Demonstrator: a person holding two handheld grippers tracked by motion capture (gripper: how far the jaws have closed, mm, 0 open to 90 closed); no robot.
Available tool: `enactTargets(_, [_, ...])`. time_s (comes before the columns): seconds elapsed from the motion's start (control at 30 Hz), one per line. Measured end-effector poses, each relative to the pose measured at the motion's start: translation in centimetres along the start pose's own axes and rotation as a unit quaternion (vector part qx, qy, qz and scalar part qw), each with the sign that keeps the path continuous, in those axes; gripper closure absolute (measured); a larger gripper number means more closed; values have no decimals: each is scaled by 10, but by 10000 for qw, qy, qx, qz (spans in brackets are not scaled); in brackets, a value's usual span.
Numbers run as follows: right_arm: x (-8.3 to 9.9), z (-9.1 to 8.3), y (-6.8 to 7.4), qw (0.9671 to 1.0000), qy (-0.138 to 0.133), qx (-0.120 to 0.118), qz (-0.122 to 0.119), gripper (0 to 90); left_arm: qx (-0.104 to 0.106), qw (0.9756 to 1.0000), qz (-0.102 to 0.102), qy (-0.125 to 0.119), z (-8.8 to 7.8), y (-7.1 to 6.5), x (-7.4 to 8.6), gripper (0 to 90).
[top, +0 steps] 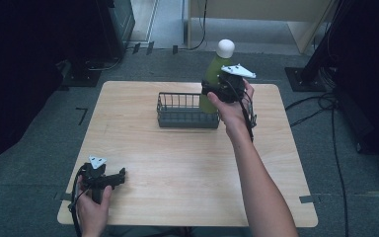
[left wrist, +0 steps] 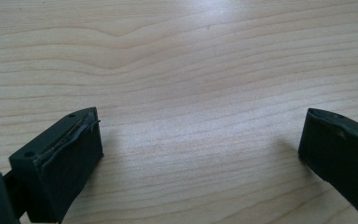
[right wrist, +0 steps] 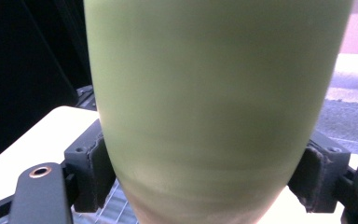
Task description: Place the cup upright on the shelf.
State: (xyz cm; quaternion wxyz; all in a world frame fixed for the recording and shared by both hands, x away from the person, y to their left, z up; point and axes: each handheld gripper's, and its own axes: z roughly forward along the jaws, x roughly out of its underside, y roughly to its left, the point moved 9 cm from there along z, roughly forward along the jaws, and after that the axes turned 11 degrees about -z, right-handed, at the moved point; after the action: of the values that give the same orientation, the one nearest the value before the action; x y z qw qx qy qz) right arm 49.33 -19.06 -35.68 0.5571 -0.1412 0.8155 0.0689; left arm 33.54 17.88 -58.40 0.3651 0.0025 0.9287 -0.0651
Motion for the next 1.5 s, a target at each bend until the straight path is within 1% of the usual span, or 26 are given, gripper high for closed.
enactTargets(0.13, [0,14,0,9999,-37,116,-92,206,2,10000,4,4,0,0,0,0])
enactTargets(0.27, [5,29,3,9999,-25,136,-80,206,0,10000,7,4,0,0,0,0])
enactTargets(0.37, [13,39,2,9994,96,311,-111,205,0,10000,12,3,0,0,0,0])
enactTargets(0.43, [19,46,2,9991,175,366,-129,205,1,10000,6,4,0,0,0,0])
enactTargets(0.63, [36,59,2,9989,333,326,-37,206,1,10000,4,2,0,0,0,0])
enactTargets(0.7, [42,62,3,9987,396,327,-45,205,0,10000,5,3,0,0,0,0])
enactTargets(0.83, [48,66,6,9983,472,307,-120,205,0,10000,6,4,0,0,0,0])
enactTargets(0.9, [48,67,6,9986,426,299,-138,205,0,10000,2,0,0,0,0,0])
enactTargets(1.0, [48,67,7,9985,447,255,-180,204,0,10000,6,3,0,0,0,0])
enactTargets(1.07, [49,67,9,9985,438,159,-301,201,-1,10000,6,4,0,0,0,0])
enactTargets(1.1, [49,67,10,9981,454,93,-414,200,0,10000,6,3,0,0,0,0])
enactTargets(1.17, [49,66,12,9975,473,72,-521,200,0,10000,7,4,0,0,0,0])
enactTargets(1.27, [50,65,9,9980,477,119,-401,195,0,10000,7,3,0,0,0,0])
enactTargets(1.3, [50,64,8,9983,476,134,-314,188,0,10000,6,3,0,0,0,0])
enactTargets(1.37, [51,65,7,9984,498,102,-239,170,0,10000,6,4,0,0,0,0])
enactTargets(1.5, [52,65,9,9982,549,-14,-243,156,1,10000,7,4,0,0,0,0])
